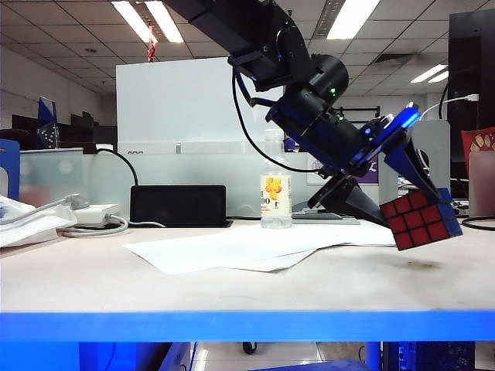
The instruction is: Rotate the Rubik's Cube so that the bottom side is facing up.
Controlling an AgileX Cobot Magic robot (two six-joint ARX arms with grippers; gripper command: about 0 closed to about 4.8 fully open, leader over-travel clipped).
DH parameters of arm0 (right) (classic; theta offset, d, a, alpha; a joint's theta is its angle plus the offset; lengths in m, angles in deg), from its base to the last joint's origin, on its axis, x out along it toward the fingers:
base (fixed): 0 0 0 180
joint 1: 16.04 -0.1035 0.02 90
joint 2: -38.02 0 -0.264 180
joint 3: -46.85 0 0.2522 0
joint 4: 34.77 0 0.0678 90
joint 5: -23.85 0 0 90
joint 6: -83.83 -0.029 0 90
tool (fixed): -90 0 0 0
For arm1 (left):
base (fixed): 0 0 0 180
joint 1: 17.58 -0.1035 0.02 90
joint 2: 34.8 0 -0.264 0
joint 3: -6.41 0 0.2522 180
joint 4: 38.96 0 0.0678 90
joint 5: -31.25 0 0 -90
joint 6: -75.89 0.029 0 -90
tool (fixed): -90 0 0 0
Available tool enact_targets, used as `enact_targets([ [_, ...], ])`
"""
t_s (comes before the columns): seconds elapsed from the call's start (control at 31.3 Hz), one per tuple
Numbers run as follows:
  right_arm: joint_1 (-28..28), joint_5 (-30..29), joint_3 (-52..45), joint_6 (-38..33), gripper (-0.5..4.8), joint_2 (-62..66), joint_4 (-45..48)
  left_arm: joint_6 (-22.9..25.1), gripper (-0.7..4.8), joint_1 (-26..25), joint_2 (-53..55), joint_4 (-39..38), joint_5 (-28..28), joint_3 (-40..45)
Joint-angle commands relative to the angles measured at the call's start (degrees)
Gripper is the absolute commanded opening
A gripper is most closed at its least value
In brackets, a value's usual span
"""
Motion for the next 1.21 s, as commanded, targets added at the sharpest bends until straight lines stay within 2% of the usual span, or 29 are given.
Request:
enact_targets([
  [0.03,-0.2,-0.22,0.2,-0.09,-0.01,-0.09,0.57,-2.89,1.47,-0.7,-0.26,1.38,8.35,-0.2],
  [0.13,-0.87,-0.22,0.2,-0.07,-0.01,-0.09,0.57,-4.22,1.47,-1.55,0.02,1.31,12.37,-0.15],
  [0.35,-1.42,-0.2,0.2,-0.07,-0.01,-0.09,0.57,-10.75,1.47,-5.35,0.81,0.0,12.7,-0.11],
  [0.45,-1.42,-0.15,0.2,-0.07,-0.01,-0.09,0.57,-11.89,1.47,-6.78,1.31,-1.2,12.85,-0.07],
  [0.51,-1.42,0.02,0.2,-0.07,-0.01,-0.09,0.57,-14.08,1.47,-7.76,1.7,-1.05,15.41,-0.07],
  [0.67,-1.42,0.04,0.09,-0.07,-0.01,-0.09,0.59,-15.8,1.47,-7.65,3.89,-0.55,21.11,-0.07],
  [0.96,-1.36,0.02,0.09,-0.07,-0.01,-0.09,0.57,-20.31,1.48,-4.79,6.54,3.37,26.45,-0.09],
  [1.09,-1.36,0.02,0.09,-0.07,-0.01,-0.09,0.57,-22.03,1.54,-4.59,7.58,3.45,26.67,-0.09],
  [1.12,-1.38,0.0,0.09,-0.07,-0.01,-0.09,0.57,-22.16,1.62,-4.81,7.69,3.37,26.64,-0.09],
  [1.21,-1.36,0.0,0.09,-0.07,-0.01,-0.09,0.57,-22.18,2.57,-4.98,7.93,3.52,25.07,-0.09],
])
